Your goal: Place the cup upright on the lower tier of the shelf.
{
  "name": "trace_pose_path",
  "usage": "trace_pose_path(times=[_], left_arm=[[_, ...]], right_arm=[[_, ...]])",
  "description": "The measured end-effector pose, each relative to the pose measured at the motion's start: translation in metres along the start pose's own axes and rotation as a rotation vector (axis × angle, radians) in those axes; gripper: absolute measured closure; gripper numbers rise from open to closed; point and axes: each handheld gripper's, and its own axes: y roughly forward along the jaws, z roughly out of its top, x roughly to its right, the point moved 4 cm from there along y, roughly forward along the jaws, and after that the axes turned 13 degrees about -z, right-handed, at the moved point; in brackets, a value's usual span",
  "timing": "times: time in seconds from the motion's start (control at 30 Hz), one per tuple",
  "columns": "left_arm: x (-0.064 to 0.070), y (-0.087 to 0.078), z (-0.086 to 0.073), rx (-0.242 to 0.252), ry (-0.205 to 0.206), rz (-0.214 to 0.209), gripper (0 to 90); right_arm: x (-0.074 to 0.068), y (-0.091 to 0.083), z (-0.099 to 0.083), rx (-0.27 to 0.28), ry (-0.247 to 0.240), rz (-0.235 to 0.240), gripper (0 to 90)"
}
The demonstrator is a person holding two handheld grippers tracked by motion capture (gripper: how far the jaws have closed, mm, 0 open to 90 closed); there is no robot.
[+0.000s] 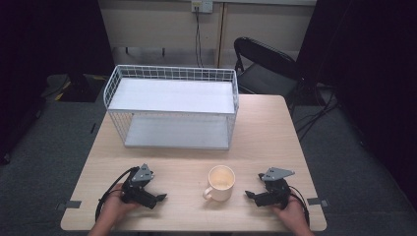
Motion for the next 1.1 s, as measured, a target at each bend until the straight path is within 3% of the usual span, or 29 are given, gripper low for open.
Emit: trace_pose_path(times=[0.3, 0.4, 0.53, 0.8, 0.97, 1.1], left_arm=[[0.0, 0.0, 0.0, 0.001, -0.002, 0.0, 0.0], [0.0, 0.0, 0.0, 0.001, -0.001, 0.0, 0.0], [0.0, 0.0, 0.0, 0.002, -0.002, -0.001, 0.0], [0.0, 0.0, 0.0, 0.001, -0.002, -0.001, 0.0], [0.0, 0.0, 0.0, 0.001, -0.001, -0.001, 0.0], [0.0, 0.0, 0.0, 0.002, -0.002, -0.001, 0.0]], right_arm=[[0.0, -0.001, 0.0, -0.005, 0.011, -0.009, 14.2], [-0.001, 0.0, 0.003, -0.037, 0.01, -0.015, 15.1], [-0.001, -0.001, 0.01, -0.048, 0.028, 0.013, 16.7], [-0.002, -0.007, 0.028, -0.064, 0.031, 0.042, 15.4], [0.001, -0.019, 0.046, -0.047, 0.034, 0.05, 16.3], [0.002, -0.027, 0.058, -0.029, 0.009, 0.04, 15.5]])
